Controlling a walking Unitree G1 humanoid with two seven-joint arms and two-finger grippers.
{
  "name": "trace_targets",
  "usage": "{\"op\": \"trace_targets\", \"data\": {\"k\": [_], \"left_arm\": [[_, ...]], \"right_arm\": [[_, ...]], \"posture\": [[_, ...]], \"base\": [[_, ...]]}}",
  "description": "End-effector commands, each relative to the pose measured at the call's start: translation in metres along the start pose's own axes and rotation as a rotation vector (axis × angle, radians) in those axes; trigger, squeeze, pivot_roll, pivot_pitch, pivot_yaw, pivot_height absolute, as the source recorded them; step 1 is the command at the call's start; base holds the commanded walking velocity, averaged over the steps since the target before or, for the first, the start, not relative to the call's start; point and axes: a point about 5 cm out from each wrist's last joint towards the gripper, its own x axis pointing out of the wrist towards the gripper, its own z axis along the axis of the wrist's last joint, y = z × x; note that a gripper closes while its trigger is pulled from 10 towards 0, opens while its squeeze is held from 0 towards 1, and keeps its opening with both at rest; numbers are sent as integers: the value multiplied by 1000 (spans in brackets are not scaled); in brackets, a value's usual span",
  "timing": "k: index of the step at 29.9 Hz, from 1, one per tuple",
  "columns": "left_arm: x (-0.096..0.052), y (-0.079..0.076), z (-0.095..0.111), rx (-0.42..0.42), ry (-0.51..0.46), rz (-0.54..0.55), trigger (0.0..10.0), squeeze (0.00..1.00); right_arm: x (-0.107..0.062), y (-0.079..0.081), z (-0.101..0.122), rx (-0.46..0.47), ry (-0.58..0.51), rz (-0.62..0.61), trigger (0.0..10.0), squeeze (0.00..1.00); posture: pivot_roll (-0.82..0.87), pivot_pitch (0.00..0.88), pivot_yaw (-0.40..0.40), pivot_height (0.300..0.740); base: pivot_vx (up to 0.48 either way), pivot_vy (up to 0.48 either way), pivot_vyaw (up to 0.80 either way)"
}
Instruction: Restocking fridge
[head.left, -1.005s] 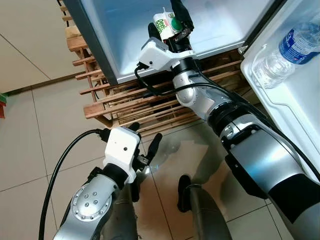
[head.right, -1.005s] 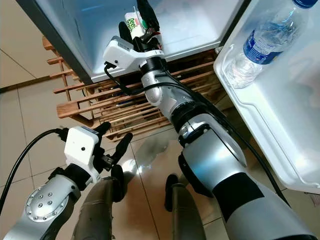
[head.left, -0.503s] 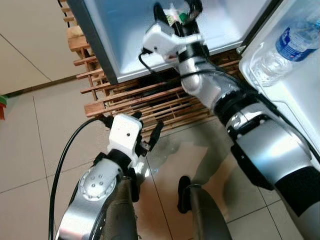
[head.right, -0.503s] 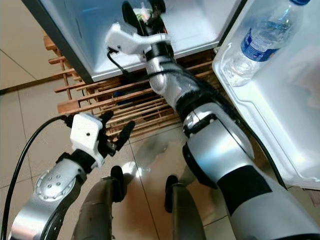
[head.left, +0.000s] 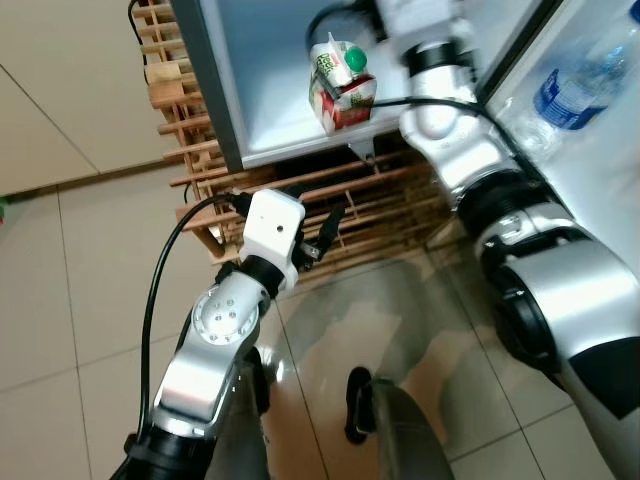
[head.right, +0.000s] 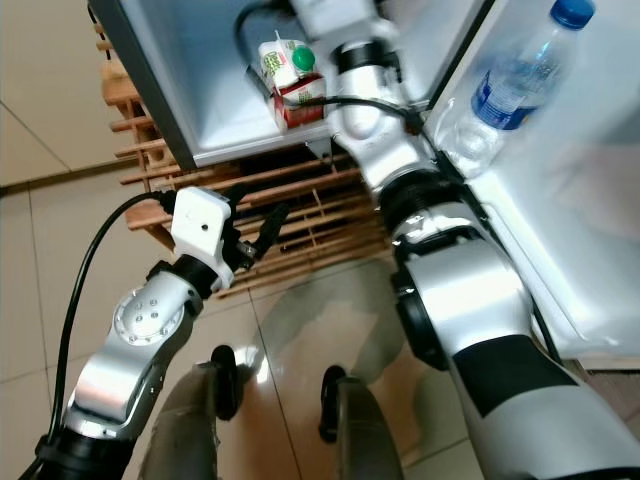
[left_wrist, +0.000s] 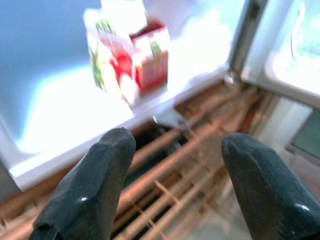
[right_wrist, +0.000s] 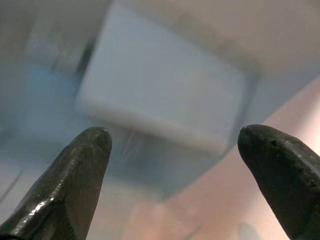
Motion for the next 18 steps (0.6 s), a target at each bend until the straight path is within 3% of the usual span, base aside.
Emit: {"op": "trace_targets", "data": {"k": [1,3,5,6,7,8,9,10,11,14,18], "left_arm": [[1,0,-2,-3,-12,3,10000,0],[6,2,-3,-2,-13,12,10000,0],[9,3,-3,7,-8,20,10000,0],[12,2,-3,9,-14,21,10000,0],[12,2,-3,9,-14,21,10000,0],[14,1,-3,14,-18,21,10000,0],[18,-2,-2,22,-23,22,10000,0],[19,-2,-2,18,-24,25,10000,0],[19,-2,-2,18,-24,25,10000,0],[21,-3,-2,5,-29,51,10000,0],[19,-5,-5,-3,-23,72,10000,0]], "right_arm": [[-2,-20,7,72,-24,-69,10000,0],[-15,-30,0,144,47,-98,10000,0],[-38,-28,-19,249,183,-92,10000,0],[-67,-20,-43,360,359,-67,10000,0],[-67,-20,-43,360,359,-67,10000,0],[-82,-15,-55,431,454,-66,10000,0],[-114,0,-76,537,628,-40,10000,0],[-126,6,-81,546,674,-17,10000,0],[-126,6,-81,546,674,-17,10000,0],[-147,27,-80,587,742,115,10000,0],[-155,41,-71,605,766,223,10000,0]], "posture": [[103,119,-98,740],[83,111,-93,740],[71,110,-85,740],[56,104,-80,740],[56,104,-80,740],[52,103,-79,740],[45,99,-80,740],[42,100,-81,740],[42,100,-81,740],[38,102,-89,740],[52,109,-97,740]], "base": [[0,0,0],[0,0,0],[0,0,0],[0,0,0],[0,0,0],[0,0,0],[0,0,0],[0,0,0],[0,0,0],[0,0,0],[0,0,0]]}}
